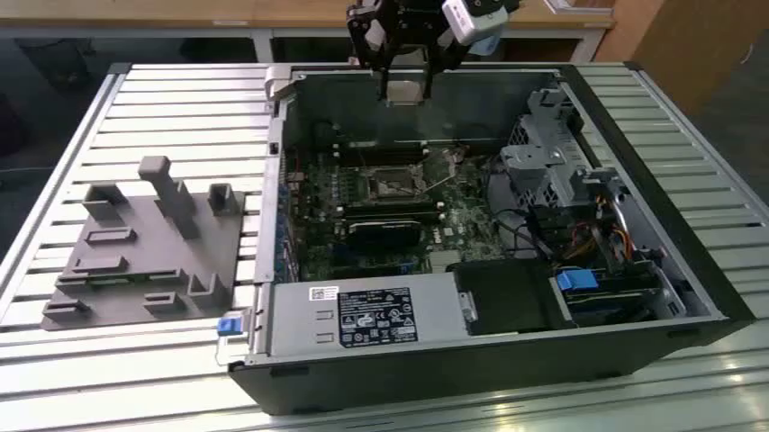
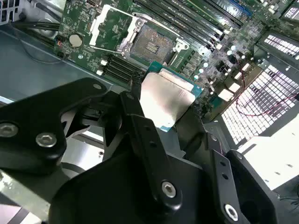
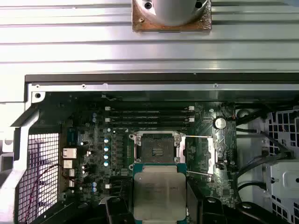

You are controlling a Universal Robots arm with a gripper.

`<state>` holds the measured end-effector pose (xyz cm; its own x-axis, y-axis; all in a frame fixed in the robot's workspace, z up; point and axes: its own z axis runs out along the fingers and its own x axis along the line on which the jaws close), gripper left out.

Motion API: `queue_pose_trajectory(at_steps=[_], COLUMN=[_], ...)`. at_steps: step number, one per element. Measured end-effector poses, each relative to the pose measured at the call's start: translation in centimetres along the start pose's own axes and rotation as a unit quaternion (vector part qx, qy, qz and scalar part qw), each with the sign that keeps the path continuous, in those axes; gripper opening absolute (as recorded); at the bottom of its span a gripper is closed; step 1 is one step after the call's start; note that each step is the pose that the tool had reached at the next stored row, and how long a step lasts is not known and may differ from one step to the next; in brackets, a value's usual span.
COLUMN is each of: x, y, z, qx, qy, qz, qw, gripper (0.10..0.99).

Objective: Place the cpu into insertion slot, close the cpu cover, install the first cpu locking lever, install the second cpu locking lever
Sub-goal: 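Place the cpu into insertion slot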

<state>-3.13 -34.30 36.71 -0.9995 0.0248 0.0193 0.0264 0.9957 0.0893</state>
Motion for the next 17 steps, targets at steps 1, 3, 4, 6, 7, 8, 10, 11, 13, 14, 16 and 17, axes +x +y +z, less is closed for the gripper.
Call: queue_pose_trajectory(at_steps=[1, 3, 4, 6, 7, 8, 10, 11, 13, 14, 16, 17], x=[0.00, 0.00, 0.00, 0.00, 0.00, 0.00, 0.00, 0.00, 0.00, 0.00, 0.00, 0.00], y=[0.00, 0.00, 0.00, 0.00, 0.00, 0.00, 0.00, 0.00, 0.00, 0.00, 0.00, 0.00], z=[0.00, 0.00, 0.00, 0.00, 0.00, 0.00, 0.00, 0.00, 0.00, 0.00, 0.00, 0.00], qx=[0.0000, 0.0000, 0.0000, 0.0000, 0.0000, 0.0000, -0.0001, -0.0001, -0.0001, -0.0001, -0.0002, -0.0002], qy=[0.0000, 0.0000, 0.0000, 0.0000, 0.0000, -0.0001, -0.0003, -0.0004, -0.0005, -0.0006, -0.0008, -0.0010], qz=[0.000, 0.000, 0.000, 0.000, 0.000, 0.001, 0.003, 0.004, 0.006, 0.007, 0.010, 0.011], qw=[1.0000, 1.0000, 1.0000, 1.0000, 1.0000, 1.0000, 1.0000, 1.0000, 1.0000, 1.0000, 1.0000, 0.9999], gripper=[0.541, 0.541, 0.541, 0.541, 0.541, 0.541, 0.541, 0.541, 0.541, 0.541, 0.541, 0.541])
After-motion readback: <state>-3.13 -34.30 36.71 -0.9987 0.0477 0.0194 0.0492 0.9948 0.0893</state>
